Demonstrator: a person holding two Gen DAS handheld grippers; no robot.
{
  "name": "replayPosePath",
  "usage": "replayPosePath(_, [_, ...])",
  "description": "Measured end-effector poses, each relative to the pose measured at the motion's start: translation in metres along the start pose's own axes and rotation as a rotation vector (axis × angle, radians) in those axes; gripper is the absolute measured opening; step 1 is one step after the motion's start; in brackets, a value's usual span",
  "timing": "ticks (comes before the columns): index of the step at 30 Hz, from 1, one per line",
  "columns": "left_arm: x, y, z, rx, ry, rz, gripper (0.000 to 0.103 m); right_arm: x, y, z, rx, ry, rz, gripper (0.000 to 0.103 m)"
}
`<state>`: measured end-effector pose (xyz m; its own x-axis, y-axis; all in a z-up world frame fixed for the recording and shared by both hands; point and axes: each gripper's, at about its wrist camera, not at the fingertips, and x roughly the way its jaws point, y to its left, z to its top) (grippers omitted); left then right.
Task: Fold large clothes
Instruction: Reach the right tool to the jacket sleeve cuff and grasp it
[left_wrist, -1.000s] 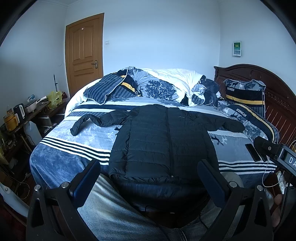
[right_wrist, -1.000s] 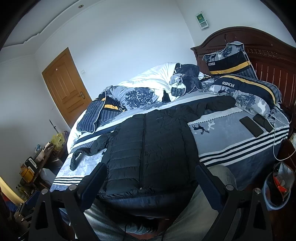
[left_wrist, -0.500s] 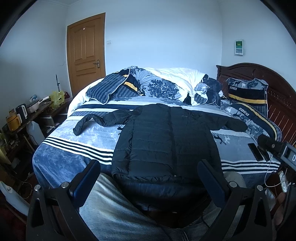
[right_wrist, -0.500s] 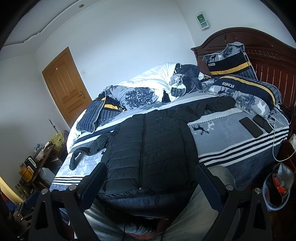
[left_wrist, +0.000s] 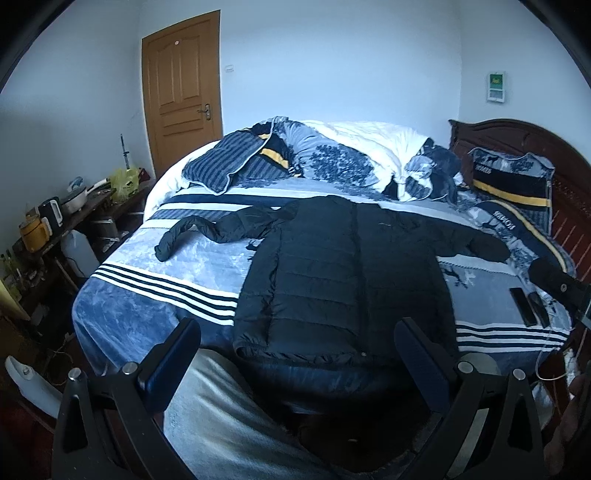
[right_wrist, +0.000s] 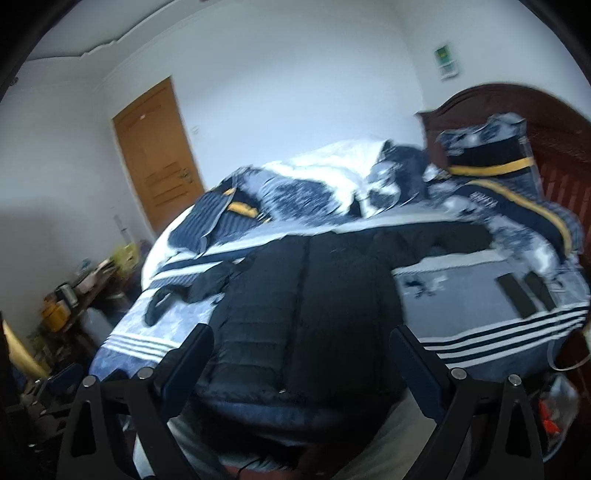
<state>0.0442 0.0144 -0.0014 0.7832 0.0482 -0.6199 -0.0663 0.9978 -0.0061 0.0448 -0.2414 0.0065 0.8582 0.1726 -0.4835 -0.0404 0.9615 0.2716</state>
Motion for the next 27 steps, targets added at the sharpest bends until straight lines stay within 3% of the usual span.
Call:
replayPosePath(4, [0.016,-0.001,0.013,0.008,0.019,0.020,0.103,0.015,-0.010,0.009,0.016,-0.027,-0.041,0.098])
replayPosePath(7, [0.035,-0.007,0.023,0.013,0.040,0.027,0.103,0.028,-0.022,0.019,0.052,-0.061,-0.012,0.098])
replayPosePath(14, [0.081,-0.028,0.038,0.042,0.085,0.000,0.103,0.083,-0.058,0.042,0.101,0.055,0.040,0.098])
replayPosePath(21, [0.121,-0.061,0.053,0.090,0.122,-0.051,0.103,0.117,-0.093,0.039,0.157,0.071,0.061,0.098])
replayPosePath(27, [0.151,-0.095,0.067,0.121,0.145,-0.099,0.103,0.158,-0.151,0.054,0.252,0.093,0.053,0.098])
